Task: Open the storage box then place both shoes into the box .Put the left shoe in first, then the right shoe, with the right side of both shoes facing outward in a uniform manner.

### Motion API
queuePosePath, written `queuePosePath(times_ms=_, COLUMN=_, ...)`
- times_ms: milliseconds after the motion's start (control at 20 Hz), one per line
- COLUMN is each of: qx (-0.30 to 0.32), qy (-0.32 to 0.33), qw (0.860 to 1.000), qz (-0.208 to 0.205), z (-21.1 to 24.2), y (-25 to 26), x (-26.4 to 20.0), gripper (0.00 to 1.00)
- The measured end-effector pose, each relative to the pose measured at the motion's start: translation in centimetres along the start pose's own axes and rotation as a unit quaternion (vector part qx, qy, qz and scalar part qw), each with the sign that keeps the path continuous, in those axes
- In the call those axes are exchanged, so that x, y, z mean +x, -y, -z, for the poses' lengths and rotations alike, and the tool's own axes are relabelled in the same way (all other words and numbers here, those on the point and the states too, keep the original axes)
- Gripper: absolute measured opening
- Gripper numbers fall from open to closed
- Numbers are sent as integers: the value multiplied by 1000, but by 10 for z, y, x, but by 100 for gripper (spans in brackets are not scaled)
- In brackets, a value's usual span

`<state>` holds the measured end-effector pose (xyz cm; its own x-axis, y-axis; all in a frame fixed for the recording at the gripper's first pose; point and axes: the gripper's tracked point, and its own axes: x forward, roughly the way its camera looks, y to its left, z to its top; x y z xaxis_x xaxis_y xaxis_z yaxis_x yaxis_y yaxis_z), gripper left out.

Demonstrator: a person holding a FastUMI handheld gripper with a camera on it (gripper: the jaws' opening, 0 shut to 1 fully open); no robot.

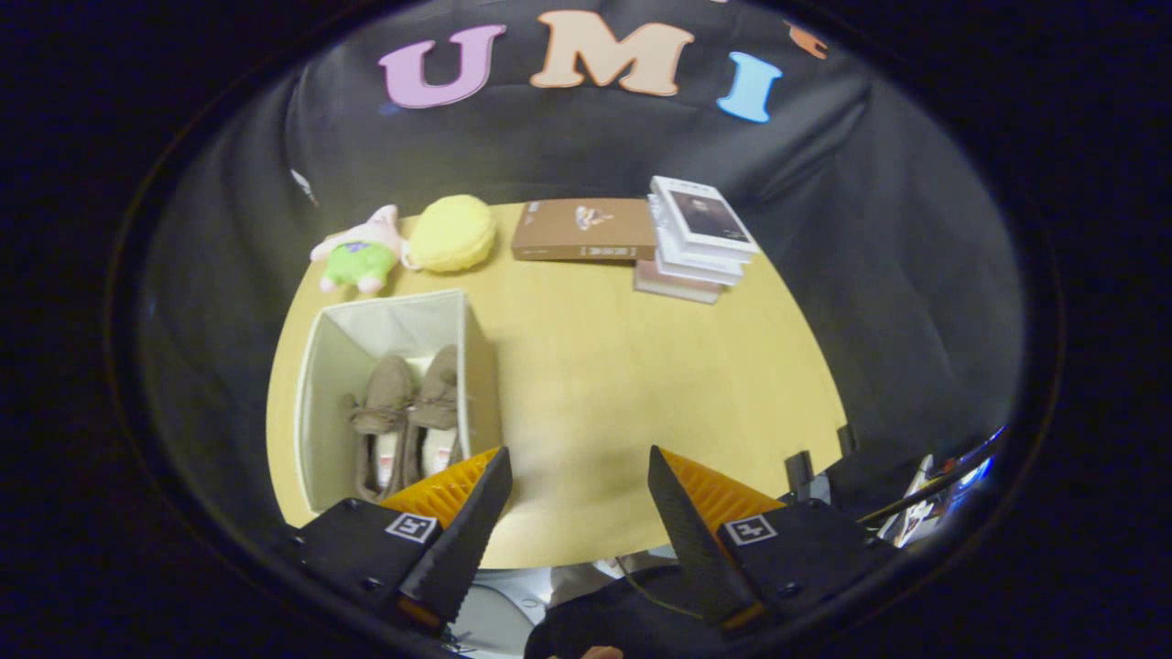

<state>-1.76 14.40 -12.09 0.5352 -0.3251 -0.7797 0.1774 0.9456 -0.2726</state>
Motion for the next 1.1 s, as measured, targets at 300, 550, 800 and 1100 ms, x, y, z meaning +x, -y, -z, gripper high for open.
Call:
queuePosePath(times_ms=300, qx=70, qy=104, qw=992, qz=3, z=-41, y=68, x=7, gripper=97)
queuePosePath(times_ms=550, qx=147, qy=248, qw=957, qz=-22, z=-90, y=104, x=-10, gripper=95)
queuePosePath(times_ms=800, qx=116, qy=369, qw=921, qz=-50, z=-118, y=115, x=-37, gripper=93)
queuePosePath(times_ms=1100, qx=94, qy=421, qw=899, qz=-71, z=-125, y=115, x=-50, gripper=93)
